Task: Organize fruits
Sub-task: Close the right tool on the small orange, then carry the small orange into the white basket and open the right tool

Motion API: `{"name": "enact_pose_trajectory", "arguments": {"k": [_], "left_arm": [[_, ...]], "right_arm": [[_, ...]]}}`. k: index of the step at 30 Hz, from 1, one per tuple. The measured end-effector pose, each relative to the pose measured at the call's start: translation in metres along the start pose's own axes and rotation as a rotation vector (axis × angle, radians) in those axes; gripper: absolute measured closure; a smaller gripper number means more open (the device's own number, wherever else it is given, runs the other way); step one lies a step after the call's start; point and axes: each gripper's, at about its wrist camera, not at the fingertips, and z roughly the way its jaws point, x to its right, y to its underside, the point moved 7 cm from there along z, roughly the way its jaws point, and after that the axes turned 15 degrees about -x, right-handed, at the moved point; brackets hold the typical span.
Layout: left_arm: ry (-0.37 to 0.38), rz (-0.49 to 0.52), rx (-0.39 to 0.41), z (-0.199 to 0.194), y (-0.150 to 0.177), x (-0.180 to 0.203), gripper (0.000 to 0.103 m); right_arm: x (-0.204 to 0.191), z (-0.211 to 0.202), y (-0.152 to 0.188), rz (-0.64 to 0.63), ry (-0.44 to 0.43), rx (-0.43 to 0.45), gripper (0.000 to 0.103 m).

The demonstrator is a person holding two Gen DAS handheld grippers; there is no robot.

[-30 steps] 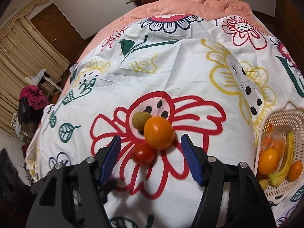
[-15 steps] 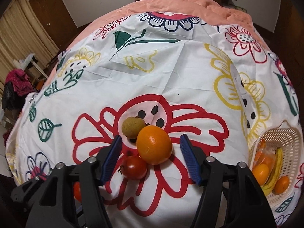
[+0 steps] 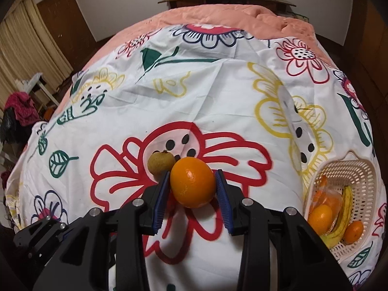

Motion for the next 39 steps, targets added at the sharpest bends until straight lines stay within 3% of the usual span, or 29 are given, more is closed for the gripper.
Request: {"name": "enact_pose_trajectory", "arguments": {"k": [12,23,33,39], "left_arm": [[-0.005,0.008,0.004,0.000,0.000,0.002,0.072],[-0.020,0.024,0.007,-0.001,0.000,0.004,0.072],[-0.044,0.039,0.000,-0.001,0.000,0.007,0.072],[-0.057,0.040,-0.009,0.001,-0.002,0.008,0.071]], "right_arm": [[0.046,-0.028,0.016,0.104,-0.054,0.062,0.065],[0.126,-0.064,0.045,0.264,-0.066,0.154,0.065],[0.221,-0.049,0.089,0.481,-0.049,0.141,0.065],[0.250,-0.043,0.101,0.545,-0.021,0.143,0.064]]}}
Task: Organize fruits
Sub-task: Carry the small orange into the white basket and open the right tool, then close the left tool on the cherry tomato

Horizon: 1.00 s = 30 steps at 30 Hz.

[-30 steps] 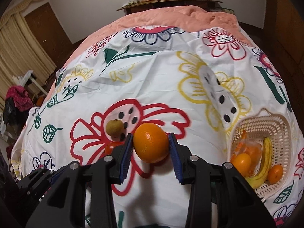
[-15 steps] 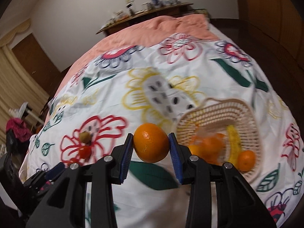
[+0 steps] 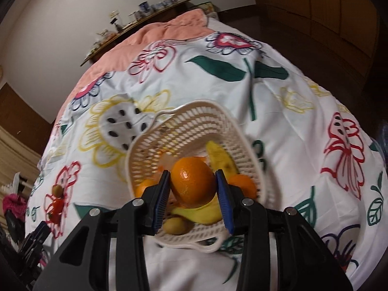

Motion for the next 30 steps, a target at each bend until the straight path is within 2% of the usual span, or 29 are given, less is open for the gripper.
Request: {"name": "enact_pose_trajectory", "arguments": {"k": [2,4,14,21,28,30], "left_arm": [[-0.004,0.005,-0.003,0.001,-0.001,0.002,0.060],[-0.007,0.011,0.000,0.000,-0.004,0.003,0.055],[-0.010,0.042,-0.027,0.008,-0.015,0.009,0.054],[-0.052,0.081,-0.092,0.027,-0.028,0.012,0.054],[-0.048,0.080,-0.114,0.034,-0.029,0.010,0.073],[-0.050,0.077,-0.104,0.032,-0.028,0.010,0.073]], "right_arm": [[0.009,0.002,-0.002,0.019,0.006,0.004,0.064],[0.015,0.005,-0.002,0.033,0.005,-0.001,0.064],[0.015,0.016,0.006,0.045,-0.017,-0.023,0.063],[0.007,0.019,0.015,0.040,-0.044,-0.031,0.063],[0.005,0.007,0.017,0.036,-0.059,-0.007,0.063],[0.007,0.004,0.017,0.040,-0.064,-0.001,0.063]]}}
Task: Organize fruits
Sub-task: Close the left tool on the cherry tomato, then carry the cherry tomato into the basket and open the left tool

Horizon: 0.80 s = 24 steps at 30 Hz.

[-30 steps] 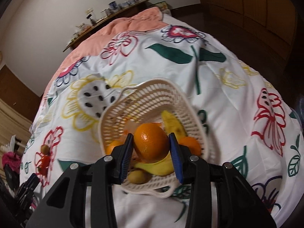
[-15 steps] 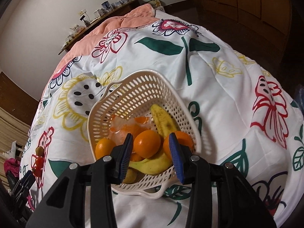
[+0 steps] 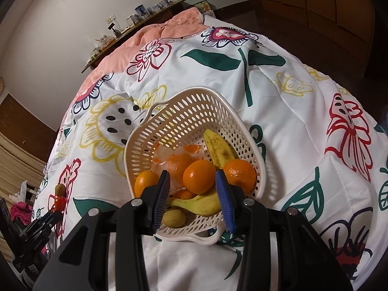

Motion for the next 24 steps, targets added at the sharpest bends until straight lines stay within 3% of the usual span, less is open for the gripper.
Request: {"name": "enact_pose_trajectory", "arguments": {"k": [11,17,24], "left_arm": [[0.003,0.044,0.069,-0.033,0.000,0.026,0.073],[0.031,0.141,0.100,-0.053,-0.008,0.074,0.073],[0.076,0.232,0.065,-0.046,-0.019,0.132,0.073]], "right_arm": [[0.012,-0.015,-0.002,0.022,-0.029,0.031,0.063],[0.015,-0.018,0.001,0.015,-0.055,0.026,0.063],[0.015,-0.019,0.004,0.007,-0.102,0.016,0.060]]}}
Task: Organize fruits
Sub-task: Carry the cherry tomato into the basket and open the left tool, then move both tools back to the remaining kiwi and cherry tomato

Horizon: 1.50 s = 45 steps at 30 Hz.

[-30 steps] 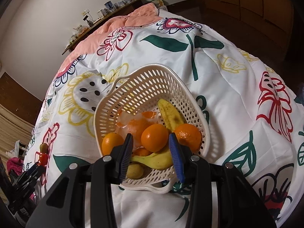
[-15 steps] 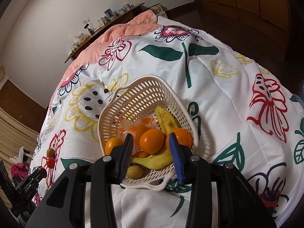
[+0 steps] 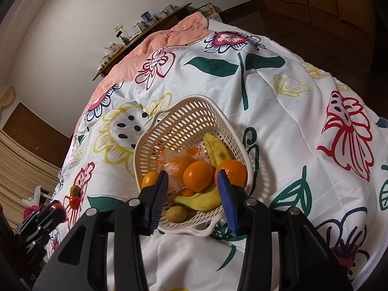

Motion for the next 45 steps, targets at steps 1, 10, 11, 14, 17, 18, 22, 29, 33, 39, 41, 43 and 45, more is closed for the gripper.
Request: {"name": "enact_pose_trajectory", "arguments": {"k": [1,10,11,14,17,18,22,29,33,39,41,43,45], "left_arm": [[0.007,0.008,-0.007,0.003,-0.003,0.005,0.073],[0.016,0.085,-0.058,0.031,-0.029,0.056,0.073],[0.014,0.090,-0.062,0.033,-0.030,0.060,0.073],[0.006,0.101,-0.076,0.042,-0.036,0.069,0.073],[-0.008,0.104,-0.075,0.048,-0.041,0.074,0.072],[-0.005,0.105,-0.077,0.049,-0.041,0.075,0.072],[-0.004,0.103,-0.082,0.051,-0.040,0.073,0.071],[0.003,0.074,-0.073,0.046,-0.036,0.063,0.071],[0.004,0.051,-0.065,0.043,-0.034,0.056,0.054],[0.003,0.004,-0.071,0.042,-0.032,0.044,0.034],[0.000,-0.006,-0.072,0.042,-0.031,0.041,0.029],[-0.004,-0.010,-0.071,0.041,-0.030,0.037,0.029],[-0.008,-0.015,-0.067,0.039,-0.029,0.034,0.029]], "right_arm": [[0.000,0.000,0.000,0.001,-0.005,0.000,0.060],[0.010,0.002,0.002,0.025,-0.048,-0.007,0.060],[0.011,0.003,0.002,0.028,-0.050,-0.008,0.059],[0.015,0.004,0.003,0.035,-0.058,-0.011,0.059],[0.019,0.005,0.003,0.043,-0.065,-0.014,0.059],[0.020,0.005,0.003,0.044,-0.067,-0.015,0.059],[0.020,0.006,0.004,0.046,-0.069,-0.017,0.059],[0.012,0.008,0.006,0.029,-0.069,-0.022,0.059],[0.007,0.010,0.008,0.016,-0.069,-0.028,0.059],[0.002,0.012,0.010,0.007,-0.067,-0.035,0.059],[0.001,0.012,0.010,0.006,-0.067,-0.035,0.058],[0.001,0.011,0.011,0.005,-0.068,-0.034,0.057],[-0.001,0.011,0.011,0.001,-0.068,-0.035,0.057]]}}
